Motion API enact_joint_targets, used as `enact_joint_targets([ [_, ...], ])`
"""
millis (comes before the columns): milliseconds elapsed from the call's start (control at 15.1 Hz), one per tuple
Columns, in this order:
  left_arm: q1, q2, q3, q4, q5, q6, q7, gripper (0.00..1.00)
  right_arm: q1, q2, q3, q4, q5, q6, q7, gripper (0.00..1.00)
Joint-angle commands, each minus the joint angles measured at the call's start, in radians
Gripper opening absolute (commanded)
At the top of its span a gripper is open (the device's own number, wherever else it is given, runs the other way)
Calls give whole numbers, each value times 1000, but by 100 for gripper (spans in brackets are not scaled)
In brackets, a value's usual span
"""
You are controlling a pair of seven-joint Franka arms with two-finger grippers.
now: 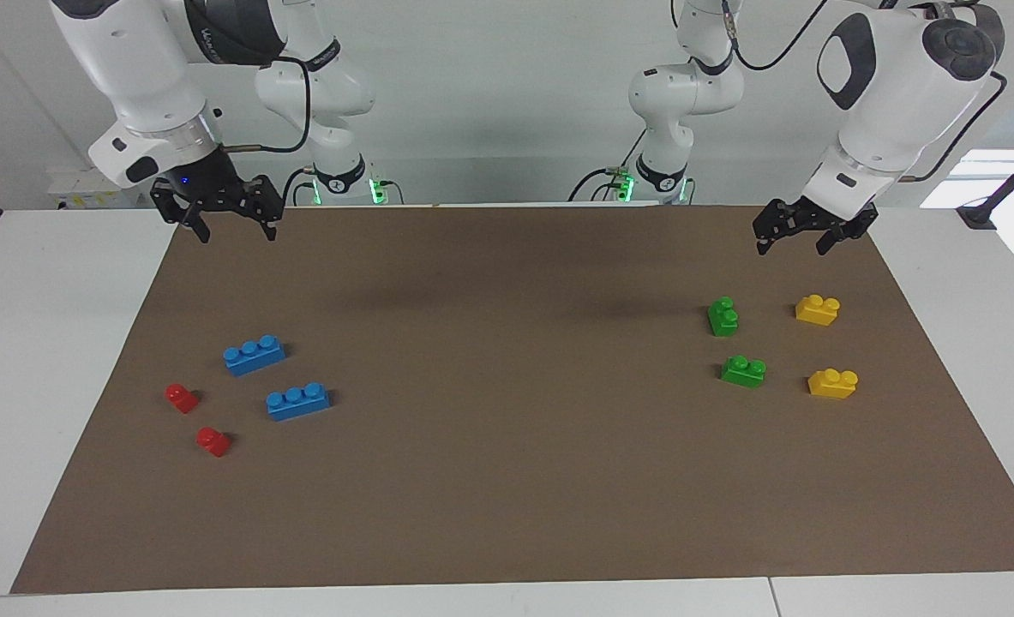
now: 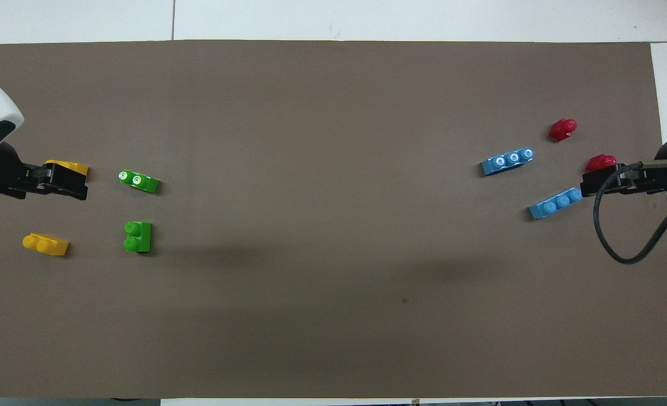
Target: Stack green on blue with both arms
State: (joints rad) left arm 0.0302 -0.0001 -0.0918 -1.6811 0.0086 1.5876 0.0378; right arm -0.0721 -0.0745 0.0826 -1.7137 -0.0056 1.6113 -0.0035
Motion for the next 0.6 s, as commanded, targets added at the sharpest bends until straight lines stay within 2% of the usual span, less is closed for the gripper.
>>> enact_joint_targets([
  [0, -19, -14, 20, -9, 4, 8, -6, 100, -9, -13, 6, -15, -5, -2, -1, 100],
  [332, -19, -17, 18, -22, 4, 26, -12, 100, -9, -13, 6, -15, -5, -2, -1, 100],
  [531, -21, -17, 69, -28, 4, 52, -6, 100, -9, -13, 6, -15, -5, -2, -1, 100],
])
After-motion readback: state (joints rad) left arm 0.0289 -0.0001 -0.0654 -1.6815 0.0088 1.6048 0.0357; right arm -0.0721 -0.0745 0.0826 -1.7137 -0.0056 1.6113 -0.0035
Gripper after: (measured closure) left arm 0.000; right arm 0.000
